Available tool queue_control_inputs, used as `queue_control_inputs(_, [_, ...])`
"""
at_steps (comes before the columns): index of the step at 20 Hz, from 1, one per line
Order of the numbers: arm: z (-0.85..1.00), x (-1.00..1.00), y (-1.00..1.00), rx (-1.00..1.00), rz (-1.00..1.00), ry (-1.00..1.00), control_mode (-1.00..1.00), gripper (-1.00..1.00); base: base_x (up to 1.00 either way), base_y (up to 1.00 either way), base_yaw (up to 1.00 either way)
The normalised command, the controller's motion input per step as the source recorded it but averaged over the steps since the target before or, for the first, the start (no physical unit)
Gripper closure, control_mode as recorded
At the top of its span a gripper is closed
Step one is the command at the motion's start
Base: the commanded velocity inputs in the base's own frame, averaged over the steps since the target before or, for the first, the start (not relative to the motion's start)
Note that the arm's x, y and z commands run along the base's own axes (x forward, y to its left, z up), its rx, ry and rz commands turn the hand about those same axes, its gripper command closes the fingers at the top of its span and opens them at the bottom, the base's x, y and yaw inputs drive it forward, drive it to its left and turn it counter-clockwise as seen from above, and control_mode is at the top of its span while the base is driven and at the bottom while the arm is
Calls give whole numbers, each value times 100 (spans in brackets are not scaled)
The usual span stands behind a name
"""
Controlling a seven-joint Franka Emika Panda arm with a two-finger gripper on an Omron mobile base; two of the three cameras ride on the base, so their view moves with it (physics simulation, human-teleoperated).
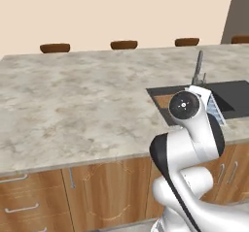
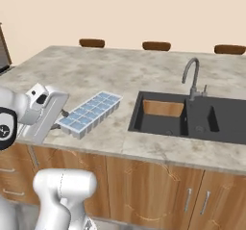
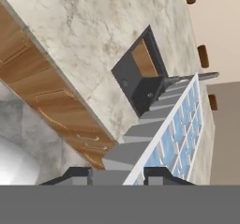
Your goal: The ice cube tray has been filled with water. Take the tray and place it in the freezer to make ice. Close the freezer door after placing the tray.
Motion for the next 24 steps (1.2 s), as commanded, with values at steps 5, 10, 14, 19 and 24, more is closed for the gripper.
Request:
queue_control_inputs(5, [0, 0, 0, 0, 0, 0, 100, 100, -73, 0, -18])
queue_control_inputs(10, [0, 0, 0, 0, 0, 0, 100, 100, -37, -9, -43])
queue_control_inputs(14, [0, 0, 0, 0, 0, 0, 100, 100, -17, -17, -52])
queue_control_inputs(19, [0, 0, 0, 0, 0, 0, 100, 100, -1, -14, -50])
queue_control_inputs(24, [0, 0, 0, 0, 0, 0, 100, 100, 0, -31, -49])
